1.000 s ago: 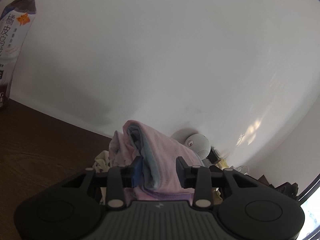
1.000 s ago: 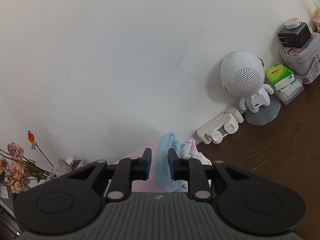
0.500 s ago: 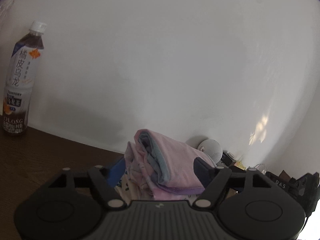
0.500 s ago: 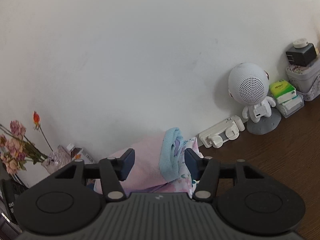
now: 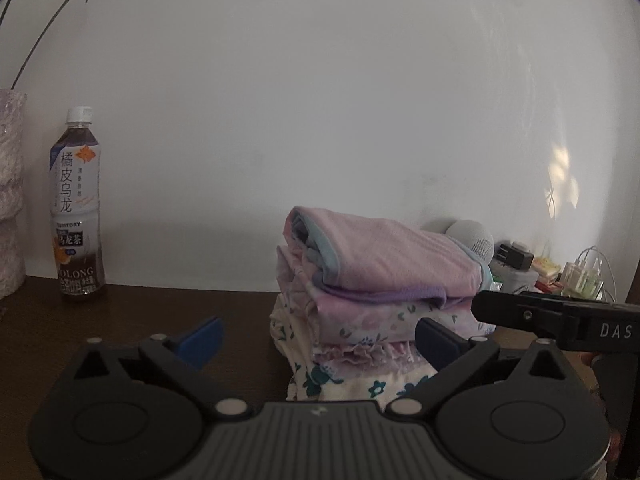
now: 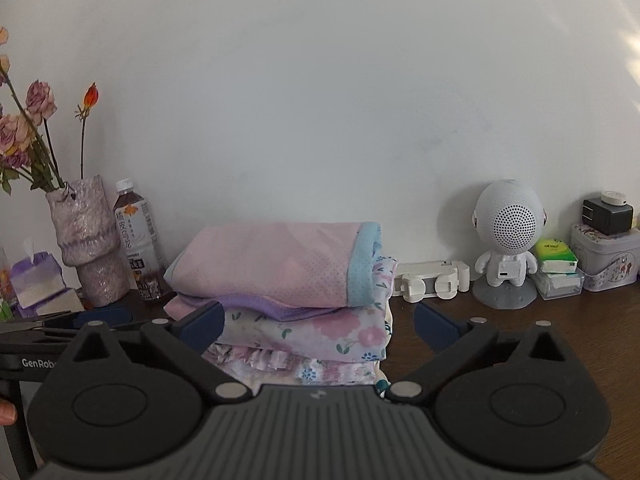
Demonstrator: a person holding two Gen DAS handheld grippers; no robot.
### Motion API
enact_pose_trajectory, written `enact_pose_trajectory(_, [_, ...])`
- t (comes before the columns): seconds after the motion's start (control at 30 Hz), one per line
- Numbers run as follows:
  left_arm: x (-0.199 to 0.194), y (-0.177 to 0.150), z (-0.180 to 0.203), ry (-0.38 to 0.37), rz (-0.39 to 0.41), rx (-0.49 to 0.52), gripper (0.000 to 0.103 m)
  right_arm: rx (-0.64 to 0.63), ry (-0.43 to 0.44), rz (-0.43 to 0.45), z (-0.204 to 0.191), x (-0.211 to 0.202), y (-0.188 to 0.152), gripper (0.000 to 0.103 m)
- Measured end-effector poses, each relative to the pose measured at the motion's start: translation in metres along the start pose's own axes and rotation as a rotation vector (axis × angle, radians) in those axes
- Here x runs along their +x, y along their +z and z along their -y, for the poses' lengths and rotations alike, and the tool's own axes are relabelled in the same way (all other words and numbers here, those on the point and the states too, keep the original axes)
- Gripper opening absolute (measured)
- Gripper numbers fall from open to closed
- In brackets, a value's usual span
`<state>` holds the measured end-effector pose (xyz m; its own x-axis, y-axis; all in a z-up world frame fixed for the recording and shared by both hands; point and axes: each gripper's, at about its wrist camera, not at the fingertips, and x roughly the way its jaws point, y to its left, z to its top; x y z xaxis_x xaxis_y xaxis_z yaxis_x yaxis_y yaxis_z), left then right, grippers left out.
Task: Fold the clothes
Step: 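Open both grippers to release the pink bundle on the stack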
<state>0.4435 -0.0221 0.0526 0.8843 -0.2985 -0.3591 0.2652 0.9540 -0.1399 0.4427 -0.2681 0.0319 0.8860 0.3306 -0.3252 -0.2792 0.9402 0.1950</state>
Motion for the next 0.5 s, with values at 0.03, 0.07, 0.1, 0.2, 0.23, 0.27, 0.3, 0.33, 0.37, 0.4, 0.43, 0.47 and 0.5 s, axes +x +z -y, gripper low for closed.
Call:
enact_pose_trajectory(0.03, [0.001,-0.002,0.002,0.008,-0.007,0.010,0.103,0.000,0.000,-0.007,-0.001,0.001,-0.002,0.103])
enact_pose_trajectory(0.07, [0.003,-0.005,0.005,0.019,-0.012,0.016,0.102,0.004,0.000,-0.016,-0.001,0.002,-0.004,0.103])
enact_pose_trajectory(0.1, [0.006,-0.006,0.007,0.029,-0.017,0.020,0.103,0.006,-0.003,-0.022,-0.001,0.003,-0.006,0.103])
enact_pose_trajectory(0.2, [0.013,-0.012,0.012,0.057,-0.034,0.029,0.103,0.013,-0.028,-0.033,0.001,0.006,-0.012,0.103])
enact_pose_trajectory(0.23, [0.014,-0.015,0.014,0.067,-0.039,0.031,0.103,0.016,-0.034,-0.039,0.002,0.008,-0.014,0.103])
enact_pose_trajectory(0.27, [0.015,-0.016,0.015,0.077,-0.044,0.035,0.103,0.015,-0.040,-0.043,0.003,0.009,-0.015,0.103])
enact_pose_trajectory(0.3, [0.017,-0.017,0.016,0.087,-0.048,0.042,0.103,0.012,-0.050,-0.044,0.002,0.010,-0.016,0.103])
enact_pose_trajectory(0.33, [0.018,-0.019,0.018,0.098,-0.048,0.054,0.103,0.004,-0.060,-0.045,0.001,0.010,-0.016,0.103])
enact_pose_trajectory(0.37, [0.019,-0.020,0.020,0.108,-0.048,0.065,0.103,-0.006,-0.067,-0.048,0.000,0.010,-0.017,0.103])
enact_pose_trajectory(0.4, [0.020,-0.022,0.021,0.113,-0.050,0.075,0.103,-0.014,-0.070,-0.055,-0.001,0.011,-0.018,0.103])
enact_pose_trajectory(0.43, [0.020,-0.023,0.022,0.116,-0.055,0.081,0.103,-0.019,-0.072,-0.064,-0.002,0.011,-0.019,0.103])
enact_pose_trajectory(0.47, [0.020,-0.023,0.022,0.117,-0.064,0.083,0.103,-0.019,-0.072,-0.071,-0.003,0.011,-0.020,0.103])
enact_pose_trajectory(0.5, [0.021,-0.023,0.022,0.117,-0.073,0.084,0.103,-0.016,-0.071,-0.076,-0.003,0.011,-0.021,0.103])
